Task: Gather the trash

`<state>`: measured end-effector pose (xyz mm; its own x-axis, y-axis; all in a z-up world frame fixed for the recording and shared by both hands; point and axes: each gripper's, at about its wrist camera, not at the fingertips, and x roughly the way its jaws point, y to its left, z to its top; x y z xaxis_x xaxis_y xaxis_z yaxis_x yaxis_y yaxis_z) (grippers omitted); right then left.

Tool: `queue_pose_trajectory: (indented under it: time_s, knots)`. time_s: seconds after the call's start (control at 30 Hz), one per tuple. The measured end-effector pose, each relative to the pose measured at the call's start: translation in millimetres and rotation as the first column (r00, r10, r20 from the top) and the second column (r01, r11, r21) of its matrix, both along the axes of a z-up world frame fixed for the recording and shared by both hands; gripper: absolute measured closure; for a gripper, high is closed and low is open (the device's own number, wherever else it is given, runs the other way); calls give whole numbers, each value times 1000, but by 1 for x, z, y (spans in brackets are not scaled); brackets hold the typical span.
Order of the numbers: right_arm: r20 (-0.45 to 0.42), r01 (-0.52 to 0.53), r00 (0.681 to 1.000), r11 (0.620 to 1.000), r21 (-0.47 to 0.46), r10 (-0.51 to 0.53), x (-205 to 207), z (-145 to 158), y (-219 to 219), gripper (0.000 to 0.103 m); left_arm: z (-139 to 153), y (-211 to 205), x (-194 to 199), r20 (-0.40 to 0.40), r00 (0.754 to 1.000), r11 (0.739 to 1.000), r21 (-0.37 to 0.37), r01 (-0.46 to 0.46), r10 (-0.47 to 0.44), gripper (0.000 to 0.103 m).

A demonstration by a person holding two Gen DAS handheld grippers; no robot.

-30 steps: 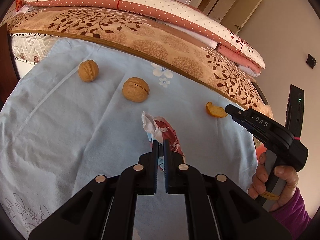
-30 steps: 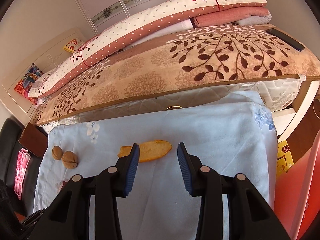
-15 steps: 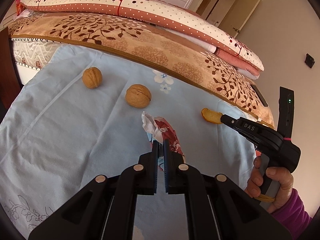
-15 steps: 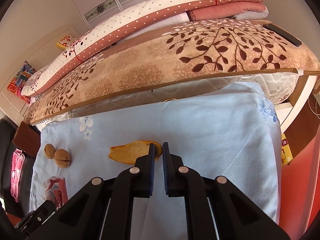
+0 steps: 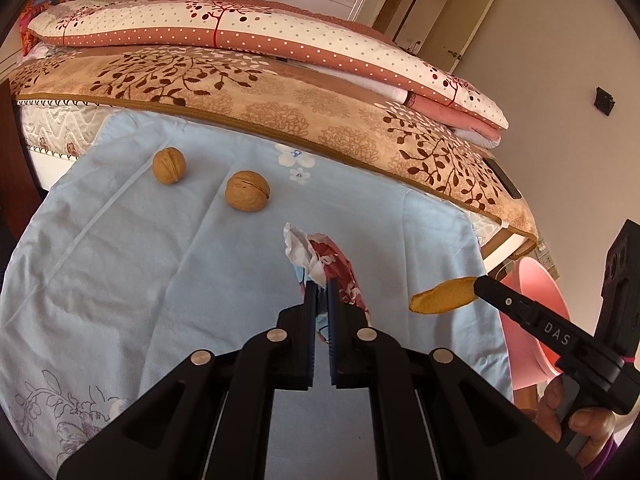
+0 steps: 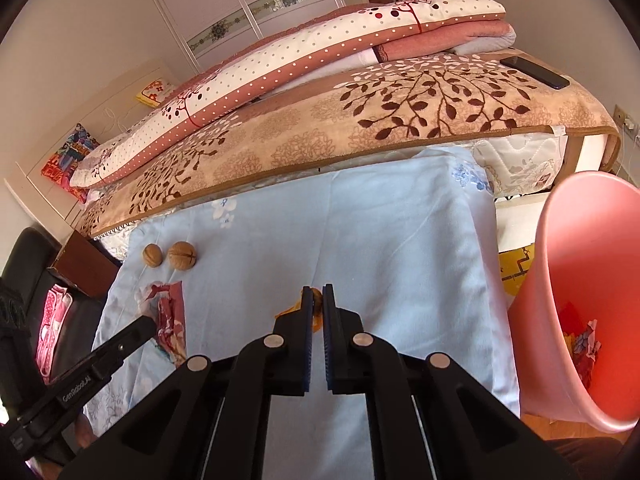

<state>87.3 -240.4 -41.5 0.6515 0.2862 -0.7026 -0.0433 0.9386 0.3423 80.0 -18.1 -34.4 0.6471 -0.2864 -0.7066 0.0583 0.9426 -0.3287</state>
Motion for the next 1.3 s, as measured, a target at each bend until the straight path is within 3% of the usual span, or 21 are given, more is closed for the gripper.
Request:
queue_pose_trajectory:
  time_s: [0.43, 0.87, 1.1, 1.3]
  knots:
    - [-58, -14, 998, 999, -48, 11, -96, -15, -16, 99, -14, -30, -34, -49, 994, 993, 52, 101, -99, 98]
    - [-124, -40, 992, 996, -81, 30, -108, -24, -20, 98, -11, -46, -52, -52, 989, 986, 89, 139, -135, 98]
    - [-197, -139, 974, 983, -117, 114, -113, -34, -21, 95, -10, -42, -54, -55, 993, 990, 88, 114, -109, 98]
    - [-162, -196, 971, 973, -123, 175, -124, -23, -25, 74, -9, -45, -53, -51, 992, 989, 89, 119, -115, 98]
